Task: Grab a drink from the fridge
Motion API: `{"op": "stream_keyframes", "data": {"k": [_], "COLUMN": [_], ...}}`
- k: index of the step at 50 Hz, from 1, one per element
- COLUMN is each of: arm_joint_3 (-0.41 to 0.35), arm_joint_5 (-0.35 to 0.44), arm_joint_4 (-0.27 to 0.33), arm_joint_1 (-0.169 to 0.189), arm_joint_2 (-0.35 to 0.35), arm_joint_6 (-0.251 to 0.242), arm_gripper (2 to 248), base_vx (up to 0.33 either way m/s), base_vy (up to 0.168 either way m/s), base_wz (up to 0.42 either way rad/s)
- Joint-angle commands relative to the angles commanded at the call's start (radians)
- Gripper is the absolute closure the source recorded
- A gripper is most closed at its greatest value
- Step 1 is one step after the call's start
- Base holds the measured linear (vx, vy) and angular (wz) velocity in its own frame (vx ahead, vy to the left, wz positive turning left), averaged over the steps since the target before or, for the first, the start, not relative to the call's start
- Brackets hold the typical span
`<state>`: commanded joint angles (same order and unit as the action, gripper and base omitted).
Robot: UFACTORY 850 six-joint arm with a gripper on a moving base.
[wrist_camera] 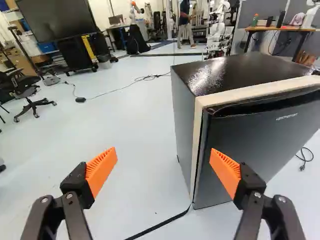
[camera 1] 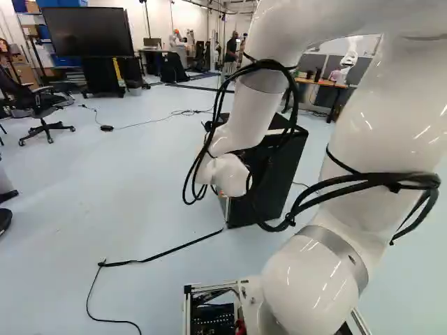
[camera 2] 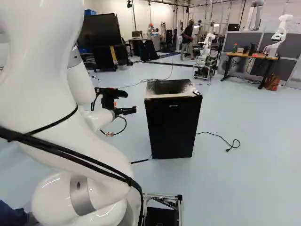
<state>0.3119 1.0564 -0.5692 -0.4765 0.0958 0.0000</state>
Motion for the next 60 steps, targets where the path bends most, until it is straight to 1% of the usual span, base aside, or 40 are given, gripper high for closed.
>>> {"op": "stream_keyframes", "data": {"k": [17, 28, 40, 60], "arm_joint_3": [0.043, 0.087, 0.152, 0.264], "arm_joint_5": [0.073, 0.104, 0.124, 0.154], "arm_joint_4": [-0.126, -0.206, -0.294, -0.442], "arm_joint_1": [-0.052, -0.070, -0.072, -0.059], "arm_joint_2": [0.087, 0.155, 0.240, 0.376], "arm_joint_6": [0.000, 0.000, 0.000, 0.000], "arm_gripper": [3, 3, 3, 3], "base_vx": [0.000, 0.000, 0.000, 0.000], "base_vy": [0.000, 0.000, 0.000, 0.000], "base_wz": [0.000, 0.000, 0.000, 0.000]}}
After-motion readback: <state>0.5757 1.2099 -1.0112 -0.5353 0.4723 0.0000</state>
